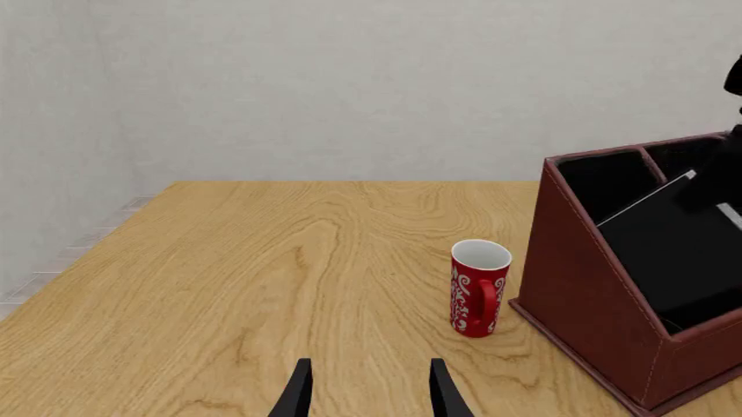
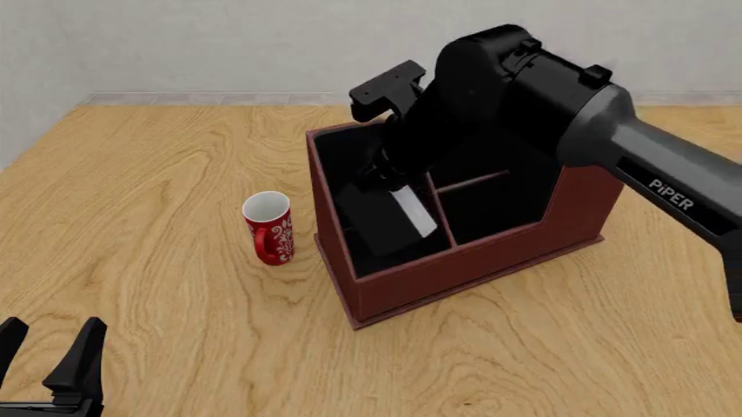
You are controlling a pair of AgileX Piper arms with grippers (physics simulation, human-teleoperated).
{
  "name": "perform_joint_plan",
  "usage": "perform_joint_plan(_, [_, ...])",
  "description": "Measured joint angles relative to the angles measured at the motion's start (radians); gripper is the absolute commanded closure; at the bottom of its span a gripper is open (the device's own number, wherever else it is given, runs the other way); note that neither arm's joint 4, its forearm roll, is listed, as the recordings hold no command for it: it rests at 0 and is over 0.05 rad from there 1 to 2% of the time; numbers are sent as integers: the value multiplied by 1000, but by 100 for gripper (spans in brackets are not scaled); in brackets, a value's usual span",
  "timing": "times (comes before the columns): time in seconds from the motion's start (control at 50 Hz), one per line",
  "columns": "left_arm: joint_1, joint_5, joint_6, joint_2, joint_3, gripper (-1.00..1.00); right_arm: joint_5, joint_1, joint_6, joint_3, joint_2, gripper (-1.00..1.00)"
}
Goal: Pick up the book and place it in the left compartment of the caddy.
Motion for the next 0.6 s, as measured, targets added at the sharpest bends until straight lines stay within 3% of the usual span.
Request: perform_joint_plan(0.6, [0, 0, 0, 0, 0, -100, -78, -8, 24, 73, 20, 100])
